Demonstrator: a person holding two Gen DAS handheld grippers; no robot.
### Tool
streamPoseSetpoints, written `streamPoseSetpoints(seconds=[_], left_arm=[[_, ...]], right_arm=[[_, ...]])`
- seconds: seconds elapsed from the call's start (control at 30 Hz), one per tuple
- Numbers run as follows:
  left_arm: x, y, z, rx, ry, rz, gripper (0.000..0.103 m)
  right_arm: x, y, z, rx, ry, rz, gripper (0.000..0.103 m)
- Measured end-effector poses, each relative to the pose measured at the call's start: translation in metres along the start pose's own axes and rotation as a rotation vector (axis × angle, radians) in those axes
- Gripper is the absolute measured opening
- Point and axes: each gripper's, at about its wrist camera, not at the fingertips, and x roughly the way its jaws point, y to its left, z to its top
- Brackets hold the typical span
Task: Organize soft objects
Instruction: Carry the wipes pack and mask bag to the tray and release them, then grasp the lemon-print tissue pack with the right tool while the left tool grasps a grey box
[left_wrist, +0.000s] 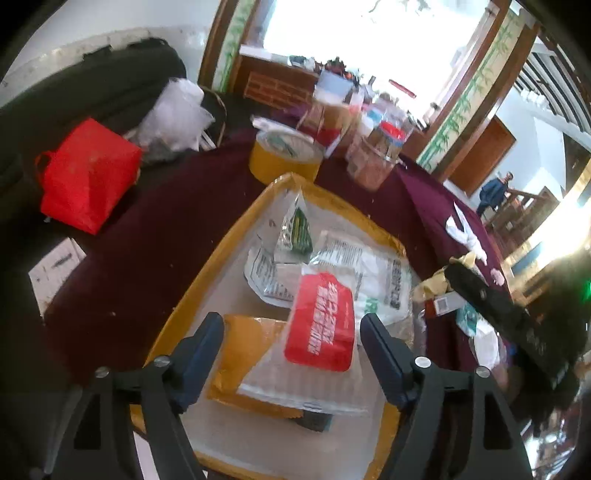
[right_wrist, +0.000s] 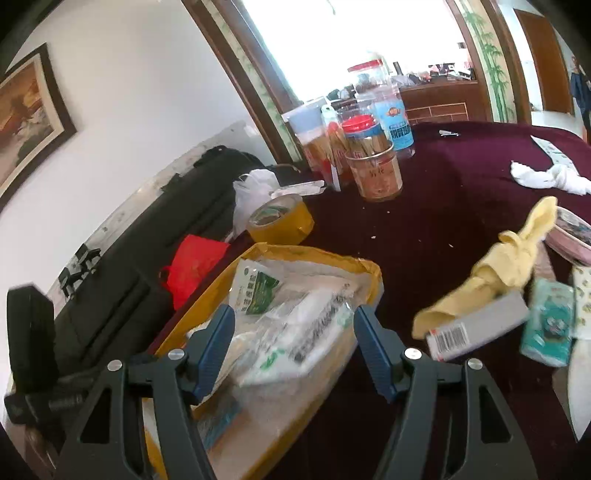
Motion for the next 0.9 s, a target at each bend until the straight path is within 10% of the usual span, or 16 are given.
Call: streamPoseSetpoints(seconds=[0.47,0.9], left_arm=[[-0.029,-0.080,-0.034,0.118,-0.049,-0.067,0.091],[-0.015,-0.166,-0.059,0.274,0.015,-0.090,0.091]], right_arm=[[-0.093,-0.104,-0.057,0.198,0.032,-0.027,0.067],[-0.078,-0.215,0.024,0.332,0.031,-0.356,0.066]])
